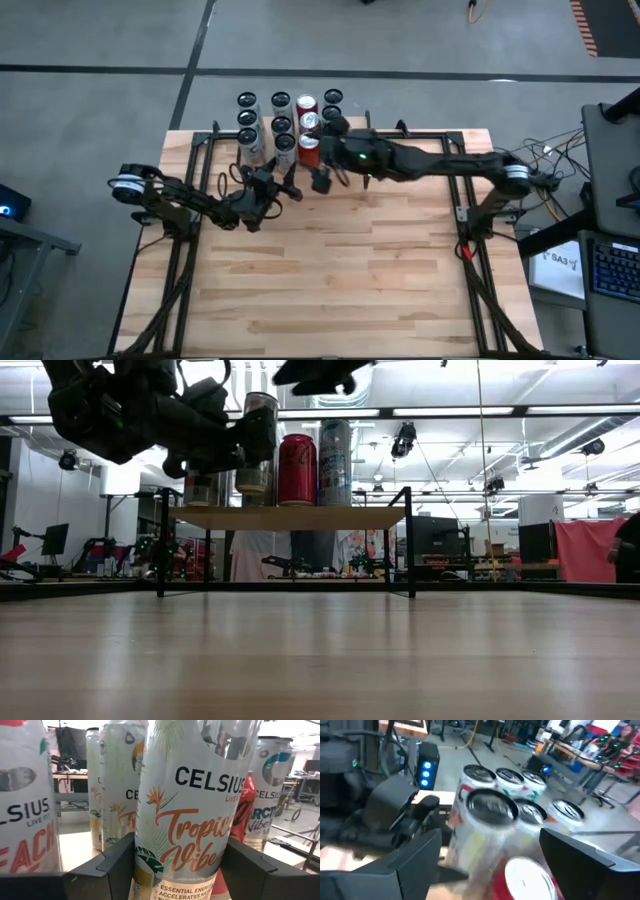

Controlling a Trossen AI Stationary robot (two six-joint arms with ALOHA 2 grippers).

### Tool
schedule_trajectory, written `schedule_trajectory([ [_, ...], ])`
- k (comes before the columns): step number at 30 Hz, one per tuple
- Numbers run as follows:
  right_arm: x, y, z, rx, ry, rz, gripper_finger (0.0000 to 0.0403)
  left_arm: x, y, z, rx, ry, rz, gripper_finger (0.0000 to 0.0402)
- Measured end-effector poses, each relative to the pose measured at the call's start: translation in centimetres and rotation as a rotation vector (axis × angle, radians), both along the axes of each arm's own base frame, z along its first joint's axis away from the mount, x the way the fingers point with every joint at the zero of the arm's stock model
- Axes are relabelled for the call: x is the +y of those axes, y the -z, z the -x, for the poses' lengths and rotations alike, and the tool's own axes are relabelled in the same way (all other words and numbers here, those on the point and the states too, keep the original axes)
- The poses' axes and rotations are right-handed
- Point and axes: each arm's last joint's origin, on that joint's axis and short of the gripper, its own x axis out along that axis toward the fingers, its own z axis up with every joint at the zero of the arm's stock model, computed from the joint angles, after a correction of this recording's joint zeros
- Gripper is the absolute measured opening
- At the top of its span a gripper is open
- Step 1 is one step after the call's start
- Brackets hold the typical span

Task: Place canned beverage on shelf
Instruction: Put the white soda can aligned with the other white soda cans on the shelf

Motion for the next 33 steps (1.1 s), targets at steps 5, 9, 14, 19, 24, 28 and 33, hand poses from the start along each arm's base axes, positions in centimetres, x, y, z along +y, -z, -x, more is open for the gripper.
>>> schedule_trajectory([
  [5,-1.8,0.4,-2.8,0.029,-0.003,-0.013,0.0326,0.0,-0.1,0.0,-0.012,-0.002,0.003,0.0223],
  [9,-2.8,0.2,-4.0,0.037,-0.023,-0.040,0.0326,0.0,-0.2,0.1,-0.025,-0.002,0.003,0.0223],
  [14,-3.2,0.1,-5.0,0.035,-0.013,-0.076,0.0326,0.0,-0.3,0.1,-0.040,0.017,-0.003,0.0223],
  [19,-3.7,-0.3,-5.4,0.040,-0.004,-0.099,0.0326,0.0,-0.4,0.1,-0.050,0.024,-0.005,0.0223],
  [24,-4.0,-0.4,-5.8,0.060,0.014,-0.140,0.0323,0.0,-0.5,0.1,-0.062,0.036,-0.009,0.0223],
  [28,-4.1,-0.5,-5.8,0.071,0.002,-0.148,0.0293,0.0,-0.5,0.0,-0.059,0.047,-0.015,0.0223],
  [33,-4.1,-0.5,-5.8,0.068,-0.013,-0.164,0.0249,0.0,-0.6,0.0,-0.064,0.048,-0.015,0.0223],
])
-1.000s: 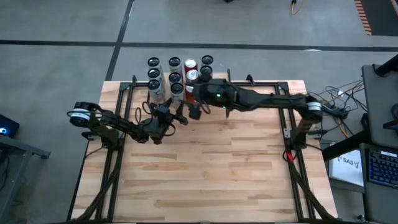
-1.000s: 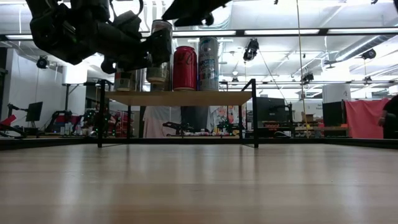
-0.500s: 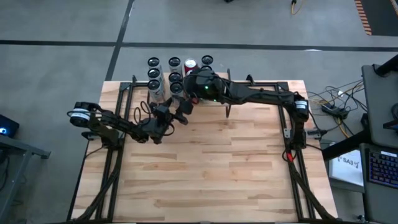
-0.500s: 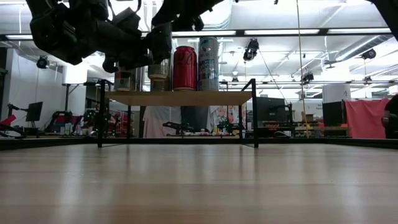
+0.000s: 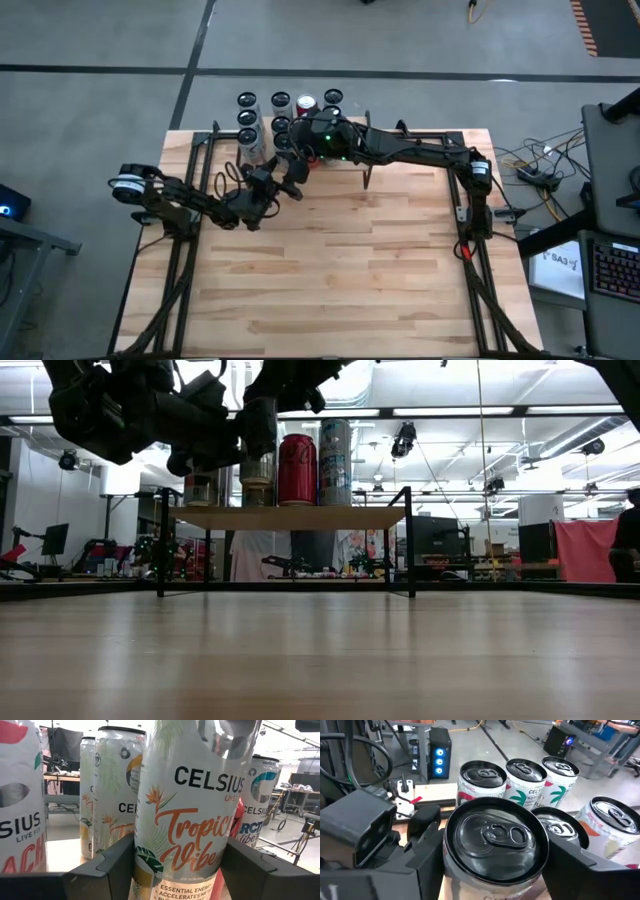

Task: Place canned beverage on shelf
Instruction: Put the white soda can aligned with the other white soda cans on the shelf

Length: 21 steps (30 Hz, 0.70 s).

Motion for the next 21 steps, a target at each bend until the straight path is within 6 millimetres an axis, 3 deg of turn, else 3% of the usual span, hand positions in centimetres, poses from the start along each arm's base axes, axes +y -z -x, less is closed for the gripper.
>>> schedule_trajectory([
  [9,0.2,0.0,0.2,0.011,-0.017,-0.018,0.0249,-1.4,-0.3,0.0,-0.037,0.055,0.013,0.0333],
  [13,0.7,-1.0,0.9,-0.001,-0.111,-0.048,0.0249,-4.5,-1.3,0.4,-0.060,0.082,0.035,0.0337],
  [16,0.9,-1.6,1.1,-0.028,-0.155,-0.045,0.0249,-7.2,-2.3,1.1,0.062,-0.001,0.026,0.0333],
  [21,0.6,-1.2,0.9,-0.027,-0.162,-0.013,0.0249,-10.4,-6.7,2.3,0.295,-0.027,-0.049,0.0321],
])
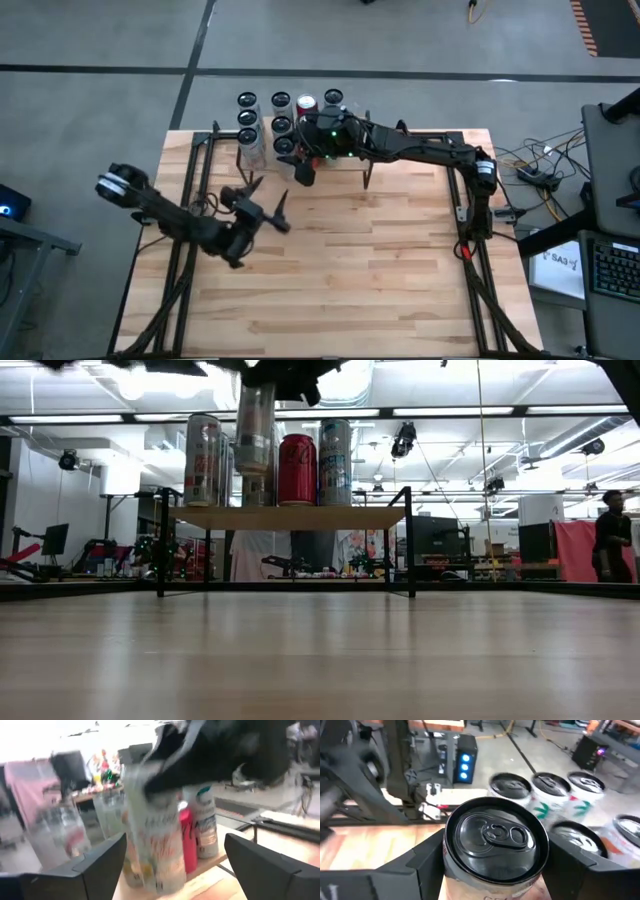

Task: Place canned beverage on shelf
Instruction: Put the white soda can aligned with the other white soda cans on the shelf

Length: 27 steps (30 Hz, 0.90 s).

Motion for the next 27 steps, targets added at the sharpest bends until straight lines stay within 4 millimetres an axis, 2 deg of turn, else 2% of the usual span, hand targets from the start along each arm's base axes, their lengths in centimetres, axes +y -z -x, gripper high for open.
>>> schedule_trajectory([
  [5,0.1,1.2,-1.0,-0.037,-0.060,0.018,0.0249,-0.6,-5.1,1.7,0.135,0.036,-0.082,0.0302],
  [9,0.2,1.8,-1.4,-0.085,-0.062,0.034,0.0249,0.1,-7.4,3.7,0.113,0.082,-0.125,0.0285],
  [11,0.1,1.9,-1.4,-0.095,-0.054,0.036,0.0249,0.6,-7.4,4.6,0.088,0.097,-0.135,0.0278],
  [18,-0.3,2.8,-1.6,-0.052,0.053,0.094,0.0249,2.1,-5.9,7.3,-0.020,0.196,-0.199,0.0261],
  [27,-0.5,2.7,-1.6,-0.056,0.114,0.095,0.0249,3.3,-4.1,9.4,-0.098,0.234,-0.182,0.0256],
])
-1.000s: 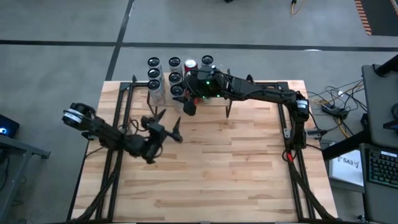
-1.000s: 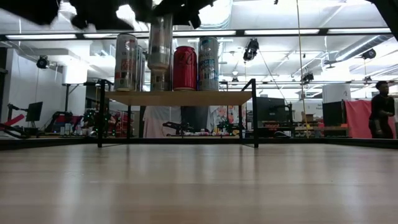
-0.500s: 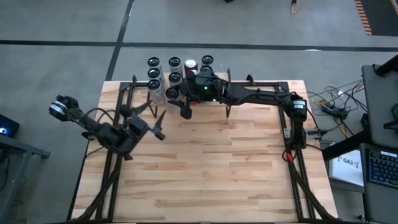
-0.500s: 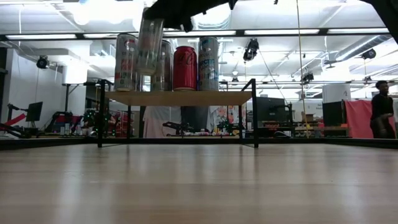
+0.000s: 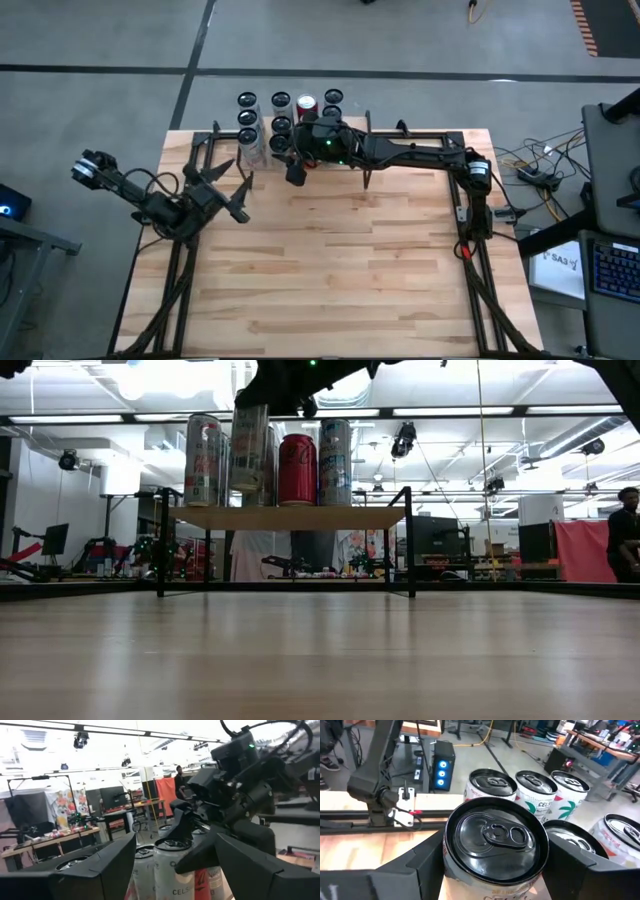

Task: Place canned beverage on shelf
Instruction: Put the white soda can aligned with the other white soda cans on the shelf

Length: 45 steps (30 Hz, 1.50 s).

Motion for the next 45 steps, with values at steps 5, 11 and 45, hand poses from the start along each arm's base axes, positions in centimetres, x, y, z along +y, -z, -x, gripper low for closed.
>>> schedule_trajectory([
  [5,-0.1,0.1,0.0,0.003,0.050,0.009,0.0249,0.2,0.0,0.4,-0.011,0.000,0.007,0.0256],
  [11,-0.6,0.1,0.1,0.001,0.089,0.005,0.0249,0.2,0.3,0.4,0.002,-0.001,-0.001,0.0256],
  [45,-1.9,1.8,-0.8,0.033,0.145,-0.020,0.0269,0.2,0.3,0.4,0.012,-0.003,-0.012,0.0256],
])
